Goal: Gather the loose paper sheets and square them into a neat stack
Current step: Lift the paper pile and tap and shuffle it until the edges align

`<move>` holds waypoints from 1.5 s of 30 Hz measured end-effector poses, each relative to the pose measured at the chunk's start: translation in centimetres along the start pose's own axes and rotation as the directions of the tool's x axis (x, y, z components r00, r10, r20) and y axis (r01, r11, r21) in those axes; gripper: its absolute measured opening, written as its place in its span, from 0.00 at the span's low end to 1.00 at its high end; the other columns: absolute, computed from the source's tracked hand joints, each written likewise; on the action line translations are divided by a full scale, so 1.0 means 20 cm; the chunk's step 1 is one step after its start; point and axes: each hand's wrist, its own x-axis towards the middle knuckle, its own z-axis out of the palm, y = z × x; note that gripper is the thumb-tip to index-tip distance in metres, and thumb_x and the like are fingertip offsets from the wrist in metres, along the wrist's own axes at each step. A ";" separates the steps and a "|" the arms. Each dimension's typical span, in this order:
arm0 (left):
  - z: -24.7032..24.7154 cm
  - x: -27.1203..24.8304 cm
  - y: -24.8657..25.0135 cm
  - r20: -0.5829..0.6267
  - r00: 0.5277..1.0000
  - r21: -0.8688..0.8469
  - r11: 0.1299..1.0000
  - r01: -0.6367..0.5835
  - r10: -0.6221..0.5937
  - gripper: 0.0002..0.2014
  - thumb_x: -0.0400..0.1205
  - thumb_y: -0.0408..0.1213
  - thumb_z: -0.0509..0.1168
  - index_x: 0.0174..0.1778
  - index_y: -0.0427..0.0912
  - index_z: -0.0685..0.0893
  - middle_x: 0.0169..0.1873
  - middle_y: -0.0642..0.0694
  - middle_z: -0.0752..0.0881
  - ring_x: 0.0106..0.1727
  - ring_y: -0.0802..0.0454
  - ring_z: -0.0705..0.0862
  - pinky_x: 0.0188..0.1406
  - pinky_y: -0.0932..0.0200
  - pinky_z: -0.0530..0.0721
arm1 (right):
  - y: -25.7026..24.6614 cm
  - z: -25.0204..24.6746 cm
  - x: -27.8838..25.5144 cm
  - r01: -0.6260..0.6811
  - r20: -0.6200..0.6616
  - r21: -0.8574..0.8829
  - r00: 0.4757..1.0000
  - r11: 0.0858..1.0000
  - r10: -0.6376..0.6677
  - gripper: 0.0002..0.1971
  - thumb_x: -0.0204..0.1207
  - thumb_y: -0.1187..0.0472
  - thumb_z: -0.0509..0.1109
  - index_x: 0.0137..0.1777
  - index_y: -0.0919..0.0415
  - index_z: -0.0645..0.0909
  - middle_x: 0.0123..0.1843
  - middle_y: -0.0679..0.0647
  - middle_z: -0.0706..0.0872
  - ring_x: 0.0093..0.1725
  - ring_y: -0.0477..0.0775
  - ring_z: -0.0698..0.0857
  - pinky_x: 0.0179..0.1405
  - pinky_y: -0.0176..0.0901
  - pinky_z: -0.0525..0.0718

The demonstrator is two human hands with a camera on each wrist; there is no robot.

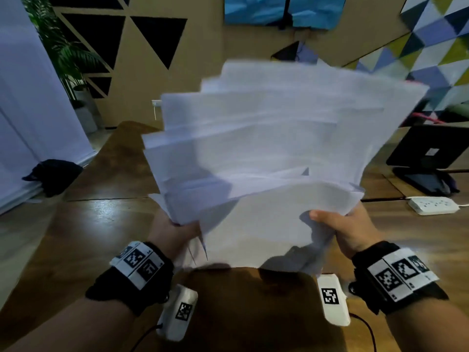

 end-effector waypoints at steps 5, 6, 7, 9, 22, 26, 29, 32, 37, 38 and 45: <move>0.05 -0.02 -0.04 -0.174 0.978 0.046 0.991 0.127 -0.117 0.20 0.66 0.25 0.74 0.53 0.39 0.81 0.36 0.57 0.82 0.36 0.64 0.80 0.37 0.71 0.78 | 0.08 0.07 0.04 -0.090 -0.210 0.004 0.974 0.996 0.089 0.44 0.29 0.45 0.88 0.49 0.63 0.83 0.37 0.51 0.92 0.41 0.55 0.91 0.39 0.44 0.88; 0.06 -0.02 -0.02 -0.213 0.970 0.048 0.991 0.129 -0.116 0.17 0.69 0.22 0.72 0.53 0.33 0.82 0.37 0.52 0.83 0.35 0.59 0.80 0.34 0.71 0.79 | 0.07 0.09 0.04 -0.085 -0.231 0.024 0.969 0.996 0.088 0.39 0.33 0.48 0.87 0.47 0.63 0.84 0.36 0.51 0.92 0.39 0.54 0.91 0.38 0.42 0.88; 0.06 -0.02 0.00 -0.244 0.964 0.016 0.994 0.109 -0.102 0.13 0.69 0.20 0.71 0.48 0.32 0.84 0.34 0.51 0.85 0.34 0.58 0.81 0.29 0.74 0.79 | 0.05 0.11 0.04 -0.079 -0.245 0.046 0.965 0.996 0.088 0.32 0.38 0.53 0.86 0.45 0.63 0.84 0.34 0.50 0.92 0.37 0.52 0.90 0.36 0.40 0.87; 0.03 0.00 0.03 -0.250 0.967 -0.110 0.994 0.018 -0.045 0.14 0.66 0.17 0.71 0.40 0.40 0.83 0.24 0.56 0.88 0.29 0.62 0.86 0.24 0.76 0.80 | 0.00 0.13 0.05 -0.068 -0.256 0.072 0.963 0.995 0.084 0.22 0.48 0.60 0.81 0.44 0.63 0.83 0.32 0.49 0.92 0.34 0.49 0.90 0.33 0.36 0.86; 0.10 -0.10 -0.20 -0.046 0.941 0.037 0.941 0.336 -0.335 0.12 0.65 0.30 0.77 0.35 0.37 0.79 0.28 0.49 0.79 0.26 0.57 0.82 0.22 0.75 0.78 | 0.10 0.11 0.05 -0.202 -0.317 0.109 0.921 0.973 0.226 0.22 0.59 0.61 0.82 0.54 0.65 0.83 0.44 0.60 0.89 0.48 0.64 0.87 0.56 0.58 0.83; 0.12 -0.09 -0.14 -0.272 0.911 0.062 0.939 0.338 -0.310 0.15 0.72 0.30 0.72 0.23 0.43 0.75 0.21 0.48 0.77 0.25 0.53 0.75 0.16 0.75 0.73 | 0.10 0.07 0.03 -0.199 -0.241 0.149 0.943 0.969 0.231 0.36 0.40 0.55 0.87 0.53 0.63 0.86 0.43 0.57 0.91 0.41 0.57 0.89 0.42 0.47 0.85; 0.04 -0.05 -0.11 -0.236 0.937 -0.107 0.966 0.237 -0.256 0.11 0.64 0.28 0.77 0.26 0.44 0.81 0.17 0.53 0.85 0.26 0.54 0.81 0.19 0.71 0.78 | 0.07 0.02 0.02 -0.164 -0.200 0.202 0.958 0.965 0.205 0.10 0.51 0.59 0.84 0.31 0.61 0.90 0.30 0.49 0.90 0.30 0.46 0.88 0.31 0.33 0.84; -0.03 -0.03 -0.08 -0.049 0.980 -0.220 0.960 0.176 -0.191 0.08 0.52 0.34 0.76 0.23 0.44 0.85 0.17 0.52 0.86 0.20 0.61 0.81 0.19 0.68 0.79 | 0.02 -0.01 0.01 -0.193 -0.101 0.182 0.972 0.964 0.213 0.12 0.43 0.56 0.88 0.21 0.61 0.88 0.22 0.51 0.87 0.26 0.47 0.87 0.28 0.30 0.82; 0.03 -0.07 -0.01 0.091 0.967 0.138 0.965 0.225 -0.238 0.15 0.67 0.28 0.75 0.23 0.44 0.74 0.17 0.52 0.76 0.21 0.62 0.75 0.18 0.80 0.70 | 0.00 0.07 -0.01 -0.254 0.058 0.093 0.967 0.963 0.249 0.23 0.42 0.71 0.79 0.41 0.66 0.83 0.21 0.49 0.86 0.21 0.41 0.83 0.23 0.28 0.80; 0.05 -0.08 -0.01 0.061 0.973 0.210 0.956 0.205 -0.222 0.16 0.71 0.28 0.72 0.24 0.45 0.73 0.21 0.52 0.74 0.24 0.61 0.74 0.21 0.79 0.71 | 0.00 0.10 -0.01 -0.234 0.081 0.116 0.971 0.965 0.226 0.23 0.47 0.72 0.78 0.45 0.64 0.82 0.27 0.49 0.89 0.27 0.43 0.87 0.28 0.30 0.83; 0.00 -0.06 0.02 -0.130 0.991 0.021 0.999 0.030 -0.027 0.12 0.66 0.32 0.78 0.38 0.53 0.84 0.31 0.60 0.89 0.35 0.75 0.85 0.33 0.79 0.80 | -0.10 0.15 0.00 0.092 -0.088 0.098 0.993 0.991 -0.084 0.30 0.51 0.59 0.82 0.57 0.64 0.81 0.39 0.44 0.93 0.41 0.43 0.90 0.40 0.33 0.86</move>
